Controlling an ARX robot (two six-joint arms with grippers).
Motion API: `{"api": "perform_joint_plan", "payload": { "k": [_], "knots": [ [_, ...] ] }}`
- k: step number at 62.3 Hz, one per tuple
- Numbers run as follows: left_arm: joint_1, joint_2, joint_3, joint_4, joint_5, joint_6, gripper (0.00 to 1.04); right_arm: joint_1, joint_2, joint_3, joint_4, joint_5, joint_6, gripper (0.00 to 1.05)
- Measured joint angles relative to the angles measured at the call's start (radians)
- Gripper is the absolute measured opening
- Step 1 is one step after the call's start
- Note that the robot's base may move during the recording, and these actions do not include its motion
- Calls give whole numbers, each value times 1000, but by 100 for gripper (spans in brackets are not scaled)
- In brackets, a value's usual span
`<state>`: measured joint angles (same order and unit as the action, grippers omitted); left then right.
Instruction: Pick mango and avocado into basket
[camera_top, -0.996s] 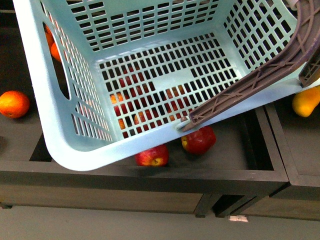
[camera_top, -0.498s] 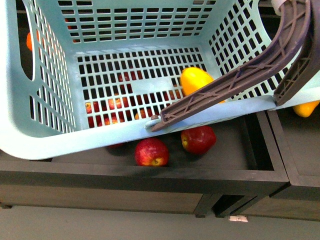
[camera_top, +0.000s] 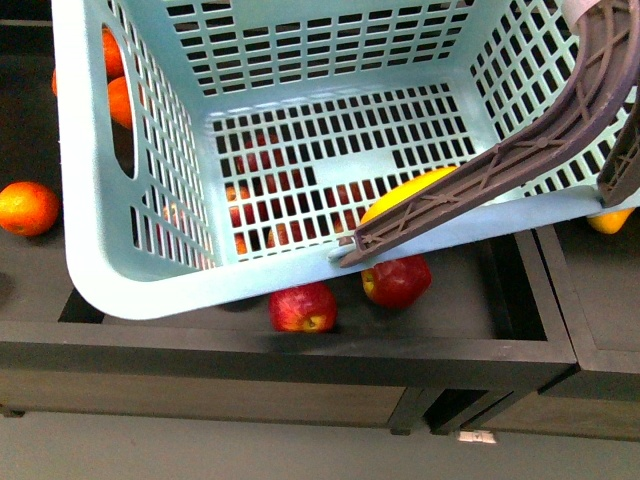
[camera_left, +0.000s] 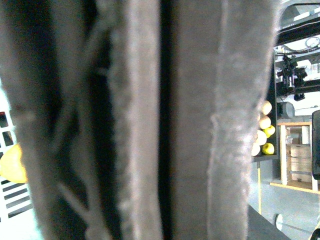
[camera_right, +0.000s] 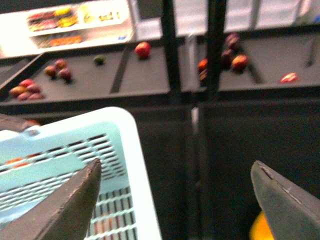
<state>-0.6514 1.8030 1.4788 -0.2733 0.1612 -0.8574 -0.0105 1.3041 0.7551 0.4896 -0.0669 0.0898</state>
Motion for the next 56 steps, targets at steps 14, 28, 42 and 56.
{"api": "perform_joint_plan", "payload": {
  "k": [14,28,42,56],
  "knots": [
    [2,0,0,0,-6,3,28,5,-154,-309,212,66,-73,38],
    [2,0,0,0,-8,5,28,6,-267,-459,242,66,-85,2],
    [2,0,0,0,-3,4,28,6,-380,-564,235,66,-86,2],
    [2,0,0,0,-6,4,28,6,-494,-634,191,66,-86,2]
  ]
}}
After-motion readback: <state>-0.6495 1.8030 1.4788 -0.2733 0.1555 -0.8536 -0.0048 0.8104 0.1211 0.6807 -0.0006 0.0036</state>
